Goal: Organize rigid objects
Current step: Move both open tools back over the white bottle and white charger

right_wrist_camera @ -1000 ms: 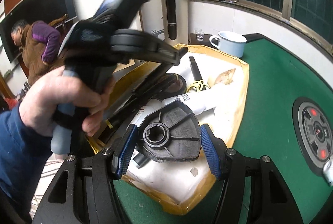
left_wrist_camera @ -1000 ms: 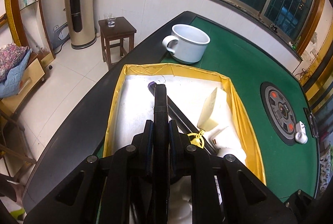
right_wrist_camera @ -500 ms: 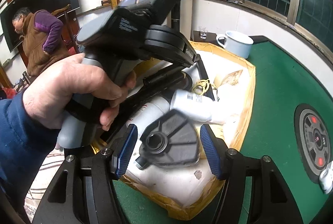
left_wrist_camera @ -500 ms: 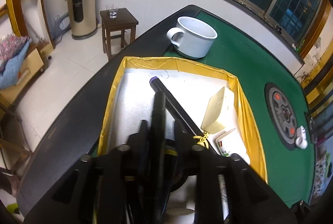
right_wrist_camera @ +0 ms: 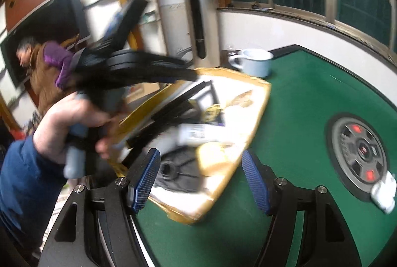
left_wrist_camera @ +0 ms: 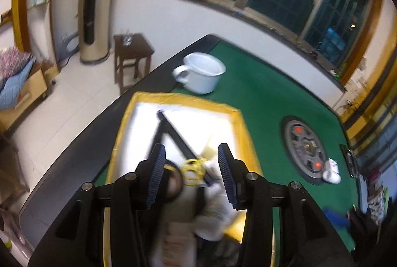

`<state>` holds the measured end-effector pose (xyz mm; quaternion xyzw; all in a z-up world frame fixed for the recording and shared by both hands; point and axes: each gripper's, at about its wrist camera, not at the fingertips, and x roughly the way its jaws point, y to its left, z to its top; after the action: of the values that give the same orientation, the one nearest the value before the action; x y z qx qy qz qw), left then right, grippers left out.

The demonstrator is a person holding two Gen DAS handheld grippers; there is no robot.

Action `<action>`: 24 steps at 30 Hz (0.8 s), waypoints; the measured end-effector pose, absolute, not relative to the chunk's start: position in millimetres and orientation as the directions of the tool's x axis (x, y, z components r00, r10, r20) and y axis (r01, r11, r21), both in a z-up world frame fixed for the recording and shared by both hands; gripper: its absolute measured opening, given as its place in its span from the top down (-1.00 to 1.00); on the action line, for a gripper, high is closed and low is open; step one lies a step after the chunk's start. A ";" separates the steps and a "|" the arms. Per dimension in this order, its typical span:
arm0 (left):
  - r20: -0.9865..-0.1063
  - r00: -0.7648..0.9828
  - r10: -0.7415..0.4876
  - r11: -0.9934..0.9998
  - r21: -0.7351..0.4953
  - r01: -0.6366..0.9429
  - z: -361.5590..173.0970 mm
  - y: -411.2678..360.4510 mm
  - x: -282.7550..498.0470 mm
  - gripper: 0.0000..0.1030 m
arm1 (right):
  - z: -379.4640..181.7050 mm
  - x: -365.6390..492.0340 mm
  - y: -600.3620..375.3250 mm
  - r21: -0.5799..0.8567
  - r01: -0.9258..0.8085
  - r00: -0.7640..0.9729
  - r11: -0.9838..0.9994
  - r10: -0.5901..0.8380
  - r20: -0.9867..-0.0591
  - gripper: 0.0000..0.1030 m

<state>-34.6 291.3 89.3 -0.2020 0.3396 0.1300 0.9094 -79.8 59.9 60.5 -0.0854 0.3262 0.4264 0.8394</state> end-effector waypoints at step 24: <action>-0.704 0.655 -0.273 0.951 -0.302 0.072 62.6 62.3 -28.2 0.09 | 22.9 86.5 -190.7 0.343 -0.311 0.563 0.886 0.463 -0.685 -0.23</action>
<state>-28.2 62.3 62.6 -0.1244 0.4040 -0.0960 0.9012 86.5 -190.7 22.9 0.0921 0.4123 0.2199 0.8793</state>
